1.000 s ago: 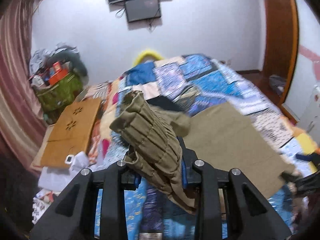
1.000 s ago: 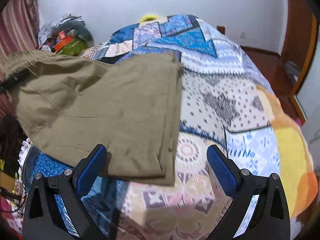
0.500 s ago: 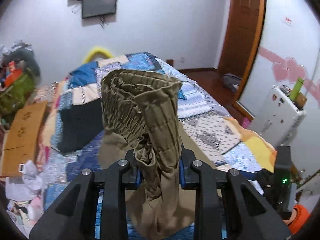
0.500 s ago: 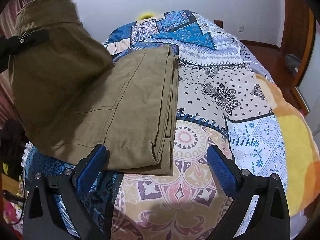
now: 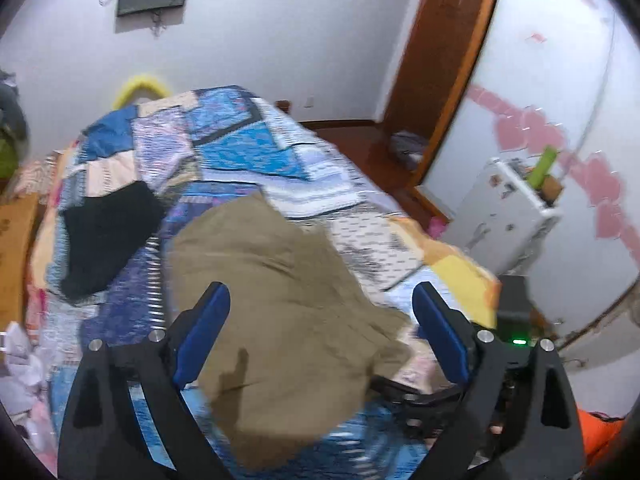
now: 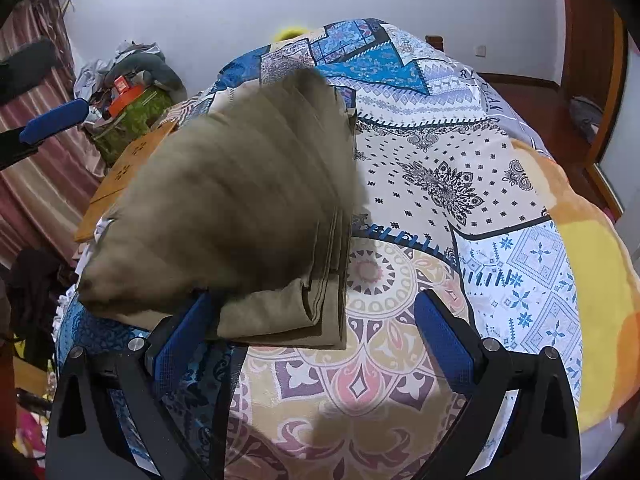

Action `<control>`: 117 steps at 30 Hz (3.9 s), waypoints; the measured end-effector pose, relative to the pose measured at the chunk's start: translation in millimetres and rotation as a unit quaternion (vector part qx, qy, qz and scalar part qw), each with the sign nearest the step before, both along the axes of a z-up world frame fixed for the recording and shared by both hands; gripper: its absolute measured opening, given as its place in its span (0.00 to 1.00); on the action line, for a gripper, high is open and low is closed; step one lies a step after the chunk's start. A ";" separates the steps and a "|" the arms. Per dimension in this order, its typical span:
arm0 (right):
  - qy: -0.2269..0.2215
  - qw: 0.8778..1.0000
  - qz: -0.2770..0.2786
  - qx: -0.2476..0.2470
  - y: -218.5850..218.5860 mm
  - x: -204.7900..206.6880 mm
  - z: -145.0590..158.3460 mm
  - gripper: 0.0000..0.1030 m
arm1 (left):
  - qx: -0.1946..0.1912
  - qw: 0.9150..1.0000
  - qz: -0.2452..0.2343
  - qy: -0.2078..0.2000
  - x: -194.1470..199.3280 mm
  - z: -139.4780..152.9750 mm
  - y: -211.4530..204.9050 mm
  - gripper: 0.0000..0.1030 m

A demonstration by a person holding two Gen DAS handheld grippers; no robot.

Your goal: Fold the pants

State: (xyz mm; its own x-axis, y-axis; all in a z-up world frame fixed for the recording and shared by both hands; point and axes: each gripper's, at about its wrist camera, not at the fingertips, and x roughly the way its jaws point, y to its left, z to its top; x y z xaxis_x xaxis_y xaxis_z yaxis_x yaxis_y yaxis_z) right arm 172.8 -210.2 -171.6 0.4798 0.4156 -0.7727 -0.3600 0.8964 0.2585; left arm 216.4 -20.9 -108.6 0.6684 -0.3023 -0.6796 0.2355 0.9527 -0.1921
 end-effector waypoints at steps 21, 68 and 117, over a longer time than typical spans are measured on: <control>-0.005 0.997 -0.073 0.019 -46.4 17.5 14.5 0.97 | 0.100 0.971 0.081 0.202 202.5 -125.8 87.1 0.91; -0.013 0.999 0.030 0.019 2.3 -3.2 1.8 0.42 | 0.083 0.960 0.217 0.156 -45.5 -133.3 178.8 0.91; 0.000 0.999 0.033 -0.038 -3.6 65.5 8.0 0.61 | 0.100 0.974 0.180 0.097 14.2 -92.6 164.3 0.70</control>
